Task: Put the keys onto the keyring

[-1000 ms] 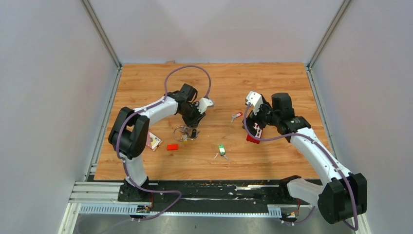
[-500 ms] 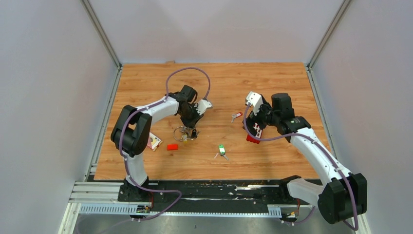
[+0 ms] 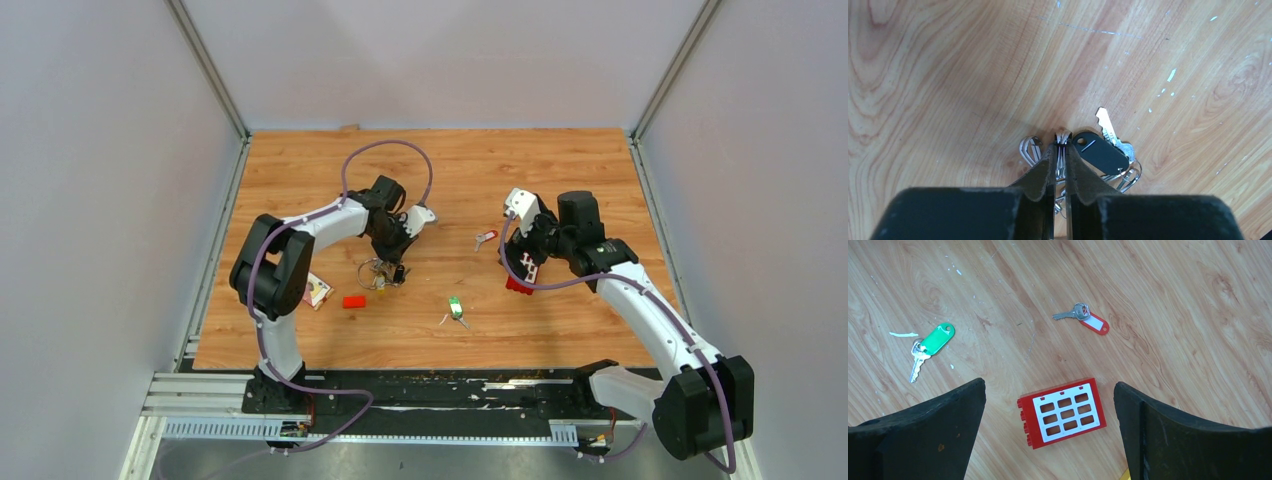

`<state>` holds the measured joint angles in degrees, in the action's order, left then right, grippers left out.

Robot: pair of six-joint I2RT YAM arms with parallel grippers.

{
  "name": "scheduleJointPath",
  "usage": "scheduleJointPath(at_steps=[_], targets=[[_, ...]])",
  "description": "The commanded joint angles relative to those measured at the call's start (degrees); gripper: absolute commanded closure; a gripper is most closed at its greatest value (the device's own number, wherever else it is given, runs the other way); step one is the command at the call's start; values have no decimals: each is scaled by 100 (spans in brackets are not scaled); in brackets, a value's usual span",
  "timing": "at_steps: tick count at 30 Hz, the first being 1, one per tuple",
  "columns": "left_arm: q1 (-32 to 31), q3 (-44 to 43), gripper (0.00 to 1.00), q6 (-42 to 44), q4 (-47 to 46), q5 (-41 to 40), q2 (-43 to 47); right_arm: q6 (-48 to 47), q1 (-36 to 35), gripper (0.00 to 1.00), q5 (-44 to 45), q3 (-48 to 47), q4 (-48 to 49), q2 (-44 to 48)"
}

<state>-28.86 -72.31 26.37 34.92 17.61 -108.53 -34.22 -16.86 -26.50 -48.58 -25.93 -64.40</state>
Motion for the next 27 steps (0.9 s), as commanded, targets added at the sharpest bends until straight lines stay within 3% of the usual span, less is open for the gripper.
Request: scheduleJointPath(at_steps=[1, 7, 15, 27], targets=[[-5, -37, 90, 123, 46, 355, 163, -69, -28, 0, -13, -116, 73, 90], [20, 71, 95, 63, -128, 450, 542, -77, -26, 0, -20, -117, 62, 77], [43, 99, 77, -547, -855, -508, 397, -79, -34, 0, -30, -123, 57, 77], [47, 188, 73, -630, -949, -548, 476, -89, -36, 0, -20, -121, 45, 84]])
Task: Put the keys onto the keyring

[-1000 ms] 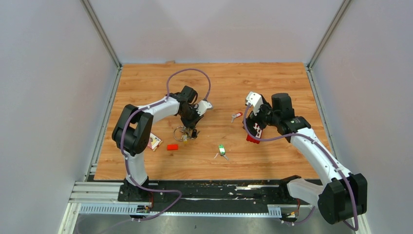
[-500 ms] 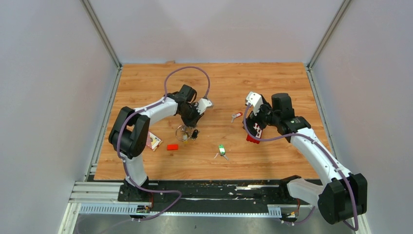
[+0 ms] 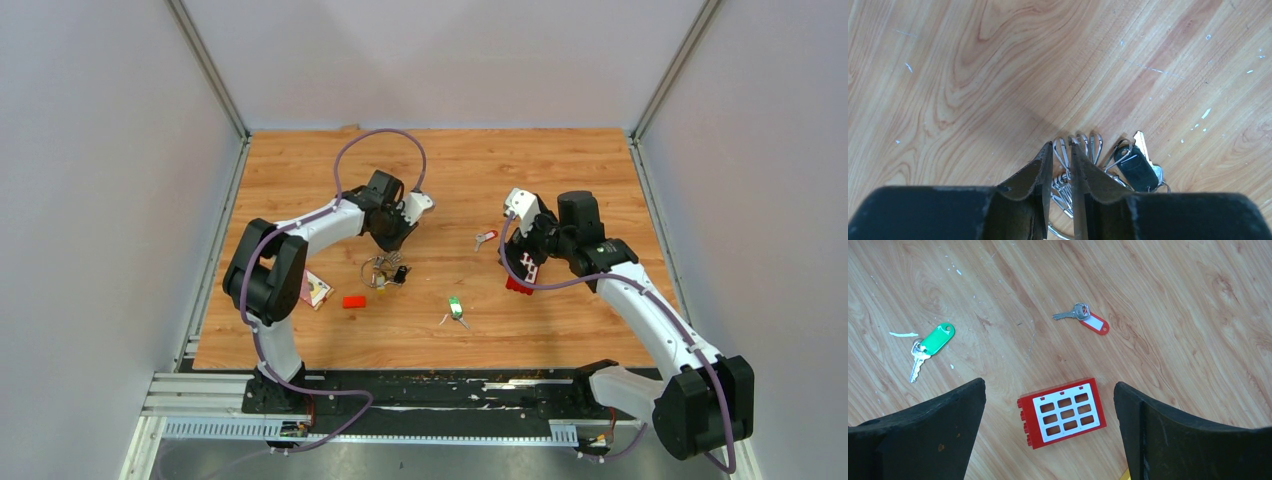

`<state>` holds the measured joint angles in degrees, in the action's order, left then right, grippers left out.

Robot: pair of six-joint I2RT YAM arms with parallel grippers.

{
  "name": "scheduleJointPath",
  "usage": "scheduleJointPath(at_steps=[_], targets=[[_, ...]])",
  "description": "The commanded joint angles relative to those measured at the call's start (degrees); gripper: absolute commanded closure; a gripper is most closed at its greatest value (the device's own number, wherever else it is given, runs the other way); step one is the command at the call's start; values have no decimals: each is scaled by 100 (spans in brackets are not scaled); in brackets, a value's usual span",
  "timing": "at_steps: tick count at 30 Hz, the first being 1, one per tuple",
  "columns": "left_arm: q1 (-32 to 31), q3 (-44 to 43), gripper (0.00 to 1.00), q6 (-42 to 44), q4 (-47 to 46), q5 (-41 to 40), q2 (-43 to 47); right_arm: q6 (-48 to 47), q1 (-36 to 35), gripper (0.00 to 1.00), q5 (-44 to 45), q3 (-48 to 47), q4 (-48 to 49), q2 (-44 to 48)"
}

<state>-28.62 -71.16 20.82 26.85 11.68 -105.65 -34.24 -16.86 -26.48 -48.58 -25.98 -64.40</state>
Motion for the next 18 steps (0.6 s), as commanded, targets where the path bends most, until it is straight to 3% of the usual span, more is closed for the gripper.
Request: scheduleJointPath(at_steps=[1, 8, 18], targets=[[23, 83, 73, -67, -127, 22, 203, -88, -36, 0, -23, -117, 49, 78], [107, 81, 74, -107, -69, -84, 207, -99, -36, 0, -33, -120, 41, 59], [436, -88, 74, -171, 249, 523, 18, -105, -39, 0, -26, -125, 31, 32]])
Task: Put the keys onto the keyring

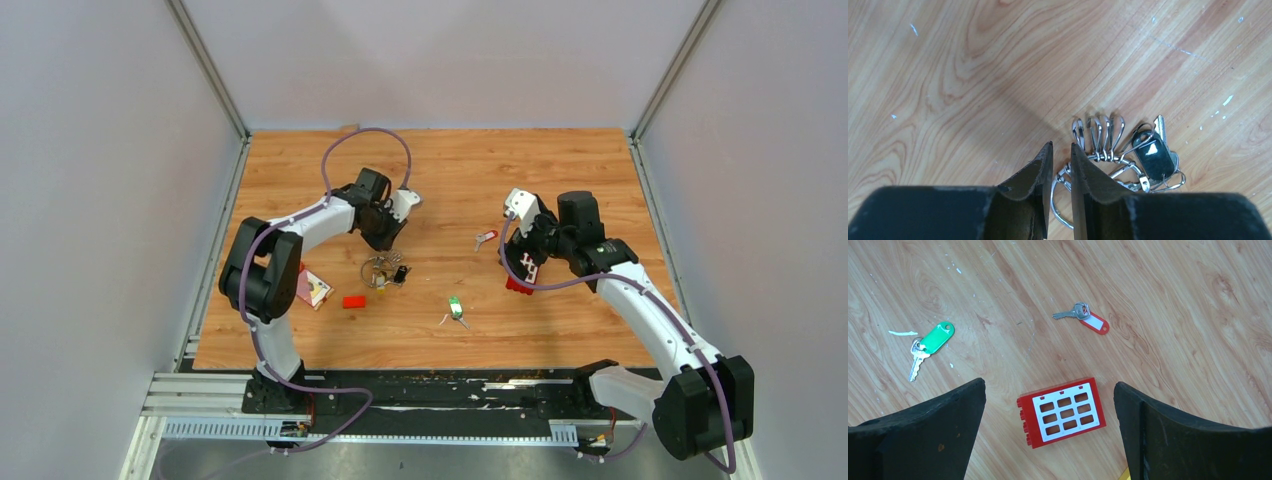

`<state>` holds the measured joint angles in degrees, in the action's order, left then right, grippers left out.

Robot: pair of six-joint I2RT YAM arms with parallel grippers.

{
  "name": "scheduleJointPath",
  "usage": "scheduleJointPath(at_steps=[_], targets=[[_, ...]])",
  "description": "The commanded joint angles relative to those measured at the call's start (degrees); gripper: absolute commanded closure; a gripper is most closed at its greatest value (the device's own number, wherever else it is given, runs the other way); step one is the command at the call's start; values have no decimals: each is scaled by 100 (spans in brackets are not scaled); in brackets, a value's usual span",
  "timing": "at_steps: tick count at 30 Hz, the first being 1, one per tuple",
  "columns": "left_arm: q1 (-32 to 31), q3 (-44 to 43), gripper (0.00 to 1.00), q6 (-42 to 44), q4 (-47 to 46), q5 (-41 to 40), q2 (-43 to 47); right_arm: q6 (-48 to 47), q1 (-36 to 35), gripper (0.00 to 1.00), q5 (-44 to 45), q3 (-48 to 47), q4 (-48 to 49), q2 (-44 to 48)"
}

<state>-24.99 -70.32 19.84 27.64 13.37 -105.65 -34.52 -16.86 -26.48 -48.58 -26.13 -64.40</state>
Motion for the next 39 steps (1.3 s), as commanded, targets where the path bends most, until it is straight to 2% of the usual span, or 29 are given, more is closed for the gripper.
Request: scheduleJointPath(at_steps=[1, 8, 16, 39], targets=[[74, -213, 74, -57, 223, 404, -34, -80, -37, 0, -31, -126, 47, 39], [74, -298, 72, -47, 379, 647, -168, -83, -45, 0, -24, -126, 47, 34], [74, -324, 71, -84, 366, 572, -234, -91, -54, 0, -24, -130, 29, 21], [80, -432, 78, -123, 380, 576, -443, -122, -107, 0, 27, -134, 10, -7]])
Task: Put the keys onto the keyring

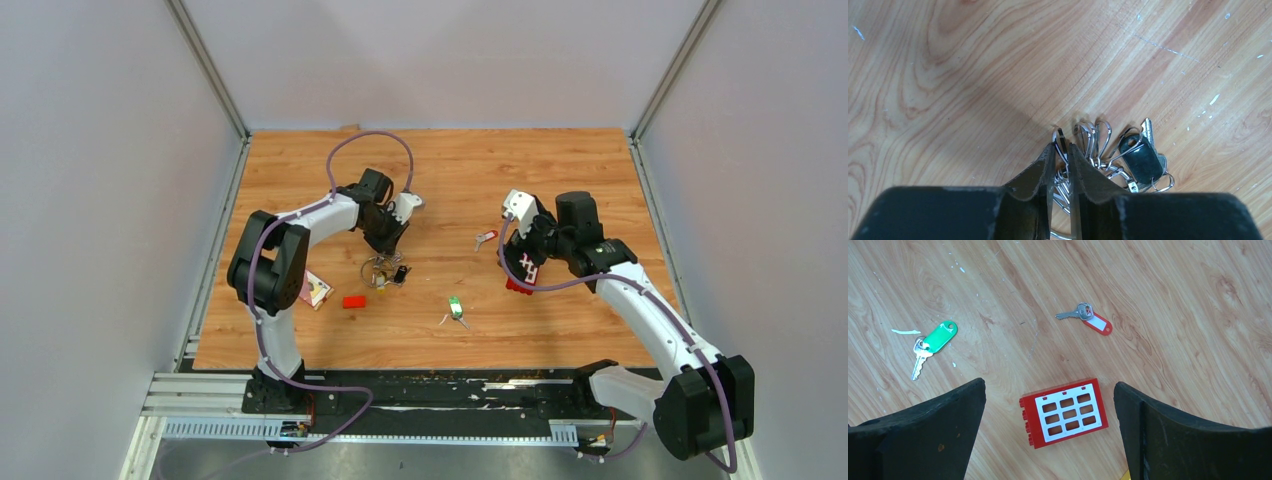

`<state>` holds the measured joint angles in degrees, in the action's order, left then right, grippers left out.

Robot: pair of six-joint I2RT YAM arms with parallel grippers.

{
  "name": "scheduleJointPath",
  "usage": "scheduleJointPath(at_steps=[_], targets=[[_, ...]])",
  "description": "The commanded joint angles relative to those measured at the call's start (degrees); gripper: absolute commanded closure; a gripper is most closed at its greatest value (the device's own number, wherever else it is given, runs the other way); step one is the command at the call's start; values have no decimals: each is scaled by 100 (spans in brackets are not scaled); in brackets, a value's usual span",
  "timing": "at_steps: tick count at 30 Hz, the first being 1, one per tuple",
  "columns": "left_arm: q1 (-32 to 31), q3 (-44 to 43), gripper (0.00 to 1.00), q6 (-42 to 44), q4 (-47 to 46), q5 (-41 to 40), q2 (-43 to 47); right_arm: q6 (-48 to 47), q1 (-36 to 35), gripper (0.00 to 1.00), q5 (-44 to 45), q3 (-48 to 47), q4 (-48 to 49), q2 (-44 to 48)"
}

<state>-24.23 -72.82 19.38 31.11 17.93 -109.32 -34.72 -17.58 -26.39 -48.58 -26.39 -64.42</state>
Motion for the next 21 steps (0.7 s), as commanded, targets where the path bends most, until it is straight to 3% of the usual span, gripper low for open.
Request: scheduleJointPath(at_steps=[1, 6, 17, 21], targets=[[6, -182, 78, -77, 35, 149, -82, -103, -35, 0, 21, -134, 38, -7], [2, -152, 80, -82, 33, 264, -169, -106, -42, 0, 37, -134, 37, -16], [5, -42, 99, -38, -28, 377, -7, -118, -52, 0, 55, -134, 37, -35], [1, -21, 100, 31, -28, 424, 151, -105, -55, 0, 49, -134, 37, -31]])
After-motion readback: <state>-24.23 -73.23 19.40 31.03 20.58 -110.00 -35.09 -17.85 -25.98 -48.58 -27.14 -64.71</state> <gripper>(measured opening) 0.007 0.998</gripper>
